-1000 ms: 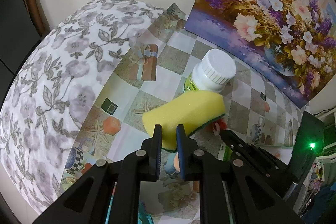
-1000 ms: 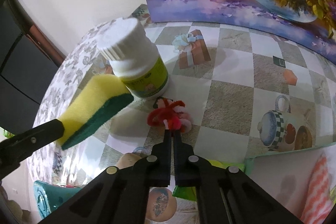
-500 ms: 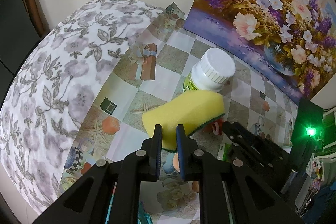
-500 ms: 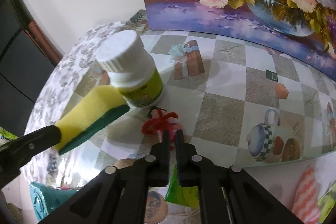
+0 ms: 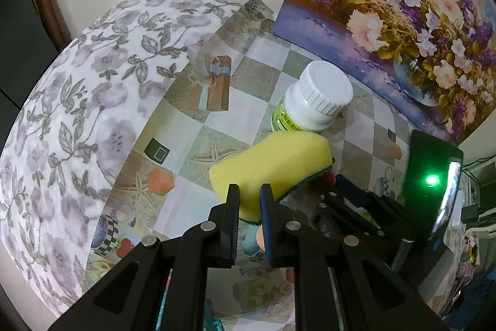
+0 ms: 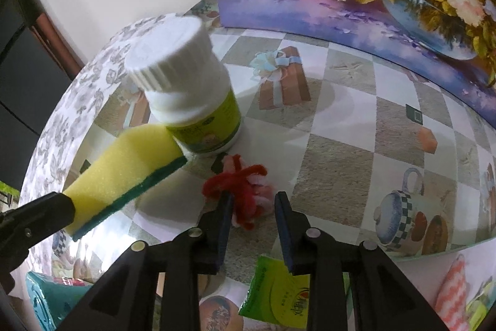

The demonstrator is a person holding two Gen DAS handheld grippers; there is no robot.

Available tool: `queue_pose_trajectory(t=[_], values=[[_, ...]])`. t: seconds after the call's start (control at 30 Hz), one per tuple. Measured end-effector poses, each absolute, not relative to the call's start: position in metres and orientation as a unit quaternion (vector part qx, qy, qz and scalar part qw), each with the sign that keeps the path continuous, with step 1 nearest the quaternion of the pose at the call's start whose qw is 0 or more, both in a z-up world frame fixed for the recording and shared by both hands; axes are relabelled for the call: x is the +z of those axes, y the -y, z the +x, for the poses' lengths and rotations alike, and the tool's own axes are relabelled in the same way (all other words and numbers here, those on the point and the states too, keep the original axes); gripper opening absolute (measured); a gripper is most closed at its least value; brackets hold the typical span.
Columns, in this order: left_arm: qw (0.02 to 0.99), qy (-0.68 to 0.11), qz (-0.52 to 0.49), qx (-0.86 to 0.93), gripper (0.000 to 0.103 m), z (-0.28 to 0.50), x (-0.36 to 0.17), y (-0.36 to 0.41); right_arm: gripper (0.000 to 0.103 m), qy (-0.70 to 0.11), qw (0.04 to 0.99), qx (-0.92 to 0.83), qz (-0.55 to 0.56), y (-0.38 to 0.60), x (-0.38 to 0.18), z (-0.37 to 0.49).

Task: Organize soft objects
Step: 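Lift the sponge with the left tool while the right tool lifts the red scrunchie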

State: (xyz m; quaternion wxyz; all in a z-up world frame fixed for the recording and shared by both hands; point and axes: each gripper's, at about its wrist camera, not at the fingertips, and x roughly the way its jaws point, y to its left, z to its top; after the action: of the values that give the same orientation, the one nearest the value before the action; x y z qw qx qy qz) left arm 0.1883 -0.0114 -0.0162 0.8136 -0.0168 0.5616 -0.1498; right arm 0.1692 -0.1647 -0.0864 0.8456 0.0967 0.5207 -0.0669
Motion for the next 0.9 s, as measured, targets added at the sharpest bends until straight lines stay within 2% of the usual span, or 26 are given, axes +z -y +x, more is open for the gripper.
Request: queue_pose_trajectory(t=[0.4, 0.47, 0.53, 0.77, 0.8, 0.83, 0.87, 0.9], values=[[0.81, -0.566, -0.011, -0.15, 0.013, 0.188, -0.021, 0.015, 0.031, -0.528, 0.841, -0.068, 0.093, 0.164, -0.092, 0.176], [0.81, -0.567, -0.01, -0.15, 0.013, 0.188, -0.021, 0.015, 0.035, -0.53, 0.84, -0.069, 0.09, 0.164, -0.093, 0.177], [0.81, -0.567, -0.01, -0.15, 0.013, 0.188, -0.021, 0.015, 0.049, -0.531, 0.84, -0.072, 0.088, 0.164, -0.092, 0.178], [0.808, -0.57, -0.008, -0.149, 0.013, 0.19, -0.024, 0.015, 0.049, -0.53, 0.841, -0.072, 0.084, 0.167, -0.092, 0.183], [0.808, -0.57, -0.008, -0.149, 0.013, 0.19, -0.024, 0.015, 0.047, -0.529, 0.841, -0.069, 0.086, 0.168, -0.092, 0.183], [0.808, -0.57, -0.007, -0.149, 0.013, 0.19, -0.024, 0.015, 0.034, -0.528, 0.842, -0.066, 0.087, 0.168, -0.092, 0.183], [0.808, -0.571, -0.007, -0.15, 0.013, 0.19, -0.025, 0.015, 0.027, -0.528, 0.843, -0.061, 0.088, 0.168, -0.092, 0.183], [0.807, -0.571, -0.007, -0.15, 0.013, 0.19, -0.026, 0.015, 0.027, -0.526, 0.844, -0.058, 0.089, 0.167, -0.092, 0.183]])
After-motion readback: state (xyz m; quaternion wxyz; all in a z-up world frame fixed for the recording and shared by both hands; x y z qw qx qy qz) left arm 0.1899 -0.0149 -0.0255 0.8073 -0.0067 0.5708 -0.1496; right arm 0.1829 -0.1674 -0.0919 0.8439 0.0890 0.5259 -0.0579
